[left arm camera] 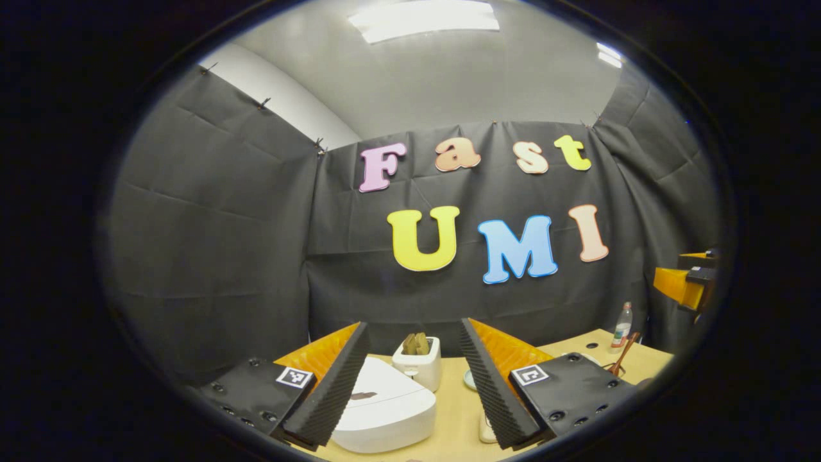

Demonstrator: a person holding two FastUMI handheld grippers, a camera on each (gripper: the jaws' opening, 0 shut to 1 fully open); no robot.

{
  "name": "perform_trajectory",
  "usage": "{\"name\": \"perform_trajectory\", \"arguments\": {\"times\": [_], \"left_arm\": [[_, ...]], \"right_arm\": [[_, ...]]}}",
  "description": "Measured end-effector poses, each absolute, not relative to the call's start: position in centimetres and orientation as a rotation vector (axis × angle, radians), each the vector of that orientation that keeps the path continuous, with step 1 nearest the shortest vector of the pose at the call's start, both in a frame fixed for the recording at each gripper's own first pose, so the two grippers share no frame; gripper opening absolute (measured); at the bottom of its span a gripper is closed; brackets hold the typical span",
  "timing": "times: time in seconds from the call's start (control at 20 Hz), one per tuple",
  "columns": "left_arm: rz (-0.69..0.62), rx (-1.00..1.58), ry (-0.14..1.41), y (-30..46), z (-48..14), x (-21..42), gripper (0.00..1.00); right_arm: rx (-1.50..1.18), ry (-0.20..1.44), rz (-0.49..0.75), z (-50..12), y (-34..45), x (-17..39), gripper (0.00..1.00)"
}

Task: Close the left gripper, press the button to open the rice cooker; take a wooden spoon from the chopstick holder with the right hand, scoop a spoonful of rice and pour it into the rice cooker, then put the wooden spoon back into the chopstick holder.

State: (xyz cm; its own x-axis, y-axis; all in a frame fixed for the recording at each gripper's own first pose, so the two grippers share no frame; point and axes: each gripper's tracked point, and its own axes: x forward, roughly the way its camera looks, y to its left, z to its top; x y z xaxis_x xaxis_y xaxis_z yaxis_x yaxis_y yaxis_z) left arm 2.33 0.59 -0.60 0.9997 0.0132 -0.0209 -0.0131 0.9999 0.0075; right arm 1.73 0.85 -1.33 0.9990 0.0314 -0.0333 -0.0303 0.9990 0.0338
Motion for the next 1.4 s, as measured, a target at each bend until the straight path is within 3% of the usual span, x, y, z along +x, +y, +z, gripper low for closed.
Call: {"name": "perform_trajectory", "arguments": {"times": [0.75, 0.85, 0.95, 1.05, 1.15, 1.4], "left_arm": [[0.0, -0.024, 0.035, 1.1, -2.0, 3.6, 0.98], [0.037, -0.045, 0.063, 2.5, -3.1, 4.0, 0.48], [0.063, -0.039, 0.076, 3.7, -3.8, 4.5, 0.34], [0.099, -0.026, 0.078, 5.0, -4.2, 5.1, 0.29], [0.122, -0.023, 0.088, 5.9, -4.9, 5.7, 0.1], [0.136, -0.034, 0.192, 8.2, -10.1, 8.2, 0.11]], "right_arm": [[0.032, 0.036, 0.034, -1.8, 1.3, 1.8, 0.97], [0.043, 0.037, 0.035, -1.8, 1.4, 1.7, 0.97], [0.048, 0.041, 0.036, -2.1, 1.3, 1.5, 0.96], [0.046, 0.039, 0.035, -2.1, 1.1, 1.5, 0.97], [0.045, 0.048, 0.035, -2.4, 1.0, 1.7, 0.97], [0.022, 0.052, 0.039, -1.7, 1.0, 2.1, 0.97]]}}
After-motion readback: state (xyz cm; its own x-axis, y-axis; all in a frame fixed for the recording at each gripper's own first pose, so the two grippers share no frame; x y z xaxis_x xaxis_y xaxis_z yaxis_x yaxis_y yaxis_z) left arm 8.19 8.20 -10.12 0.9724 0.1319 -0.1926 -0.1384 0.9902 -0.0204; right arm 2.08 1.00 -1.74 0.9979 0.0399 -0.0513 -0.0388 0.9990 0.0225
